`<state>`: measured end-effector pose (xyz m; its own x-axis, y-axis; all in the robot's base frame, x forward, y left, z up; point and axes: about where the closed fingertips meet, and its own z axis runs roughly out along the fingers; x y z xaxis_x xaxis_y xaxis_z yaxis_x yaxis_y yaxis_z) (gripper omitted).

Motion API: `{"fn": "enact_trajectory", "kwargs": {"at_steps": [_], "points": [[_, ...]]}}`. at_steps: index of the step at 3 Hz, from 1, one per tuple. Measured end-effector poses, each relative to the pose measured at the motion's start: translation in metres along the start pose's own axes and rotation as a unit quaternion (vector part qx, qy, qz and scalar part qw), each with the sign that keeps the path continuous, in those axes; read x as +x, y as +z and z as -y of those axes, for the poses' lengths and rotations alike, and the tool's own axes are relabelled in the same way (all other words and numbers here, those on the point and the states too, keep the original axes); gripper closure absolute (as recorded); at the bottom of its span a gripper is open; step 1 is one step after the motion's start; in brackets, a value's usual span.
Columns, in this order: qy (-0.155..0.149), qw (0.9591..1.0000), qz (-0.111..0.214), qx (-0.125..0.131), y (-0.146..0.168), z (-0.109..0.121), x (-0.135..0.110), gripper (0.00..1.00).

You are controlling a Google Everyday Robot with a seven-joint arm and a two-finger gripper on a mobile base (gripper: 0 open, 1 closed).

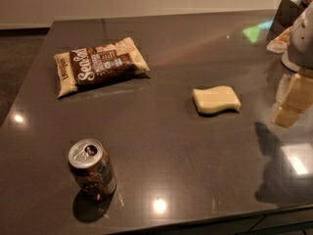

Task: Knock orange can over

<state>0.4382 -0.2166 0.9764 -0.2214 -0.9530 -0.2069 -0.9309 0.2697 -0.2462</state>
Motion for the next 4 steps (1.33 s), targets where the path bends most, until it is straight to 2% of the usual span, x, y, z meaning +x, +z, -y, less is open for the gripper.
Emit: {"fn": "enact_trajectory", "kwargs": {"at_steps": [1, 2, 3, 4], "points": [[0.000, 1.0000, 0.000, 0.000, 0.000, 0.000, 0.000, 0.00], [-0.007, 0.9993, 0.034, -0.012, 0.002, -0.002, -0.018, 0.00], [-0.039, 0.9916, 0.119, -0.033, 0.010, -0.021, -0.066, 0.00], [-0.058, 0.9835, 0.164, -0.052, 0.021, -0.040, -0.099, 0.00]]}}
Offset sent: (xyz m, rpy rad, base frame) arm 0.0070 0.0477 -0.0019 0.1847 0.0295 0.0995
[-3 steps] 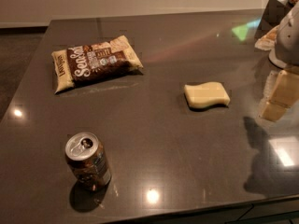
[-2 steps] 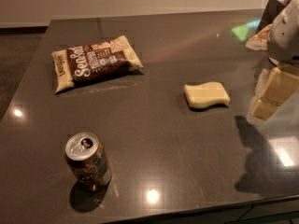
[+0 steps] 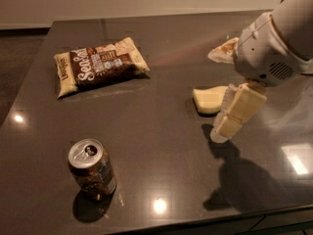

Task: Knock orange can over

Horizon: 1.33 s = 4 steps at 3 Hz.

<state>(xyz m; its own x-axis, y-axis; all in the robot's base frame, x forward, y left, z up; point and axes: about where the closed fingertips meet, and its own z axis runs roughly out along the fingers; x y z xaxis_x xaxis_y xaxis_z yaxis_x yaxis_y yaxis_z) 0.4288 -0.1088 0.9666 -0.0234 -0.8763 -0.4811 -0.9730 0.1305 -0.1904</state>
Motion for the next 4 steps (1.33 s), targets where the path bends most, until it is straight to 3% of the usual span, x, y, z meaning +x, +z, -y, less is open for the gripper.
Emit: {"fn": "enact_trajectory", "kwargs": {"at_steps": [2, 3, 4], "points": [[-0.040, 0.9951, 0.083, -0.036, 0.054, -0.038, -0.076, 0.00], [-0.064, 0.9886, 0.121, -0.063, 0.077, -0.067, -0.109, 0.00], [-0.078, 0.9839, 0.139, -0.081, 0.092, -0.087, -0.124, 0.00]]}}
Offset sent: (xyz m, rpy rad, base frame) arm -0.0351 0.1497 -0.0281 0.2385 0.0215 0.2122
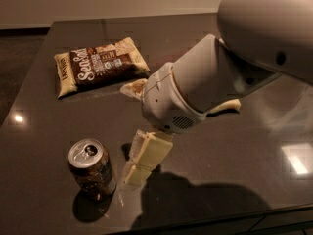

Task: Knock orange can over

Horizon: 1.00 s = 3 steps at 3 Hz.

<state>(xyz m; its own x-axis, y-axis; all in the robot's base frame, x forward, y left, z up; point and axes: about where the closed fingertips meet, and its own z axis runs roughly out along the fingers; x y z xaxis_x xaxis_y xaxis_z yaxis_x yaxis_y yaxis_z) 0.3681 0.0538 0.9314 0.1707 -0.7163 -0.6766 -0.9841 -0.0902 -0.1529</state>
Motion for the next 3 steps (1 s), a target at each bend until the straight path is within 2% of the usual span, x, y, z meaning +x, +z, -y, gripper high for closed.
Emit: {"fn": "enact_trajectory", "kwargs": {"at_steps": [1, 2, 3], "points": [[-0.012, 0.9995, 0.012, -0.026, 0.030, -0.017, -0.011, 0.00], [-0.016, 0.9990, 0.016, -0.038, 0.046, -0.025, -0.015, 0.00], [-0.015, 0.9988, 0.019, -0.043, 0.057, -0.027, -0.015, 0.11]]}}
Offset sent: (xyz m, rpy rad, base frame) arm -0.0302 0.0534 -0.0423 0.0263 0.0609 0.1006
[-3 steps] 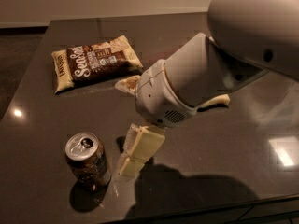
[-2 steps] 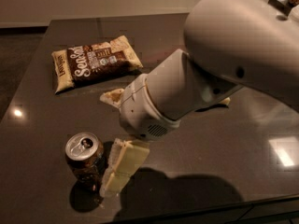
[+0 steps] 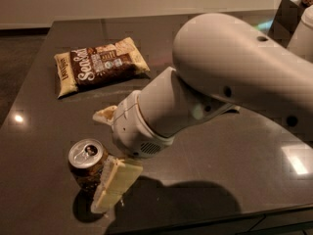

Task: Knock orange can over

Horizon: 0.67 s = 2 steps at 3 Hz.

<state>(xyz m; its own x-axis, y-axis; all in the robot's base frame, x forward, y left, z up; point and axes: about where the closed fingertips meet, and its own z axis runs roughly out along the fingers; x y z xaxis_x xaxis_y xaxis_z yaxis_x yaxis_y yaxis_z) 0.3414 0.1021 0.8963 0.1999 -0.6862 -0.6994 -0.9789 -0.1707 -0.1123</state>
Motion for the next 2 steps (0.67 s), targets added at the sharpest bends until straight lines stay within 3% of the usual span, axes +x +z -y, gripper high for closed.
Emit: {"fn": "enact_trajectory", "kwargs": {"at_steps": [2], "points": [[0.011, 0.9998, 0.014, -0.002, 0.0019, 0.0008, -0.0029, 0.57]]}}
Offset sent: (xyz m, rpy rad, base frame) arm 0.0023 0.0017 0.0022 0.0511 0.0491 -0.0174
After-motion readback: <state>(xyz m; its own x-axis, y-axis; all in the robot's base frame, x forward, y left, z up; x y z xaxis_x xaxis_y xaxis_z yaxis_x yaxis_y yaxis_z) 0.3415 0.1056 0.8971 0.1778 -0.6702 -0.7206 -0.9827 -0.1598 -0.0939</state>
